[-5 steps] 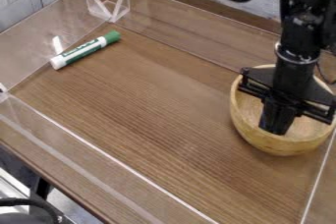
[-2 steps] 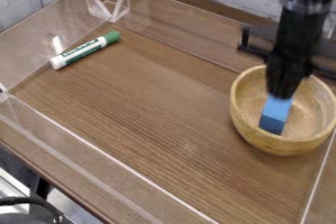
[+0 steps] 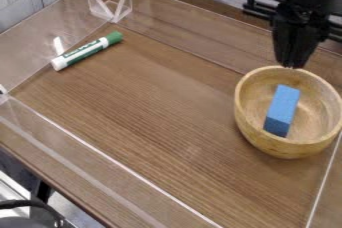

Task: Remove the blue block from inside the brown bowl and put it on the table

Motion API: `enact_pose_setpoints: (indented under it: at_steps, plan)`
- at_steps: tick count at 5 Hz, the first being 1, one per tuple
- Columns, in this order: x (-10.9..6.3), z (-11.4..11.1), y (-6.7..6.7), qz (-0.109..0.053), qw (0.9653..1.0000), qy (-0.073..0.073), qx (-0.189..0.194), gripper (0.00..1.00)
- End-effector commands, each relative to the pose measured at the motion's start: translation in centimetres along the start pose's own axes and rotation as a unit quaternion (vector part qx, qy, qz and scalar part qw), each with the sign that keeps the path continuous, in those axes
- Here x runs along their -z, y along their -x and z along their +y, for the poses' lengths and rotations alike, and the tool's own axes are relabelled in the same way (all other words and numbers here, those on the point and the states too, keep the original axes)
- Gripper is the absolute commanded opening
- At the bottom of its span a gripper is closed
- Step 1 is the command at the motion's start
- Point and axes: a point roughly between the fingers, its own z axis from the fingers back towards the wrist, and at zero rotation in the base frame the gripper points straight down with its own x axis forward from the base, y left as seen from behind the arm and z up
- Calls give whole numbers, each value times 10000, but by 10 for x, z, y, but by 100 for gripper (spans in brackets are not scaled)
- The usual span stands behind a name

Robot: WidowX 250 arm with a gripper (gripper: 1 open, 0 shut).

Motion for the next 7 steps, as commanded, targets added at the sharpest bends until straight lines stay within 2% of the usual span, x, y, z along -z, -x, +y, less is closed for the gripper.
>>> enact_pose_setpoints:
  at_steps: [1, 5, 7]
  plan:
    - [-8, -8, -5, -347, 9993, 88, 59, 100]
    - [44, -19, 0, -374, 9993, 61, 63, 100]
    - [62, -19, 0, -416, 9991, 63, -1, 100]
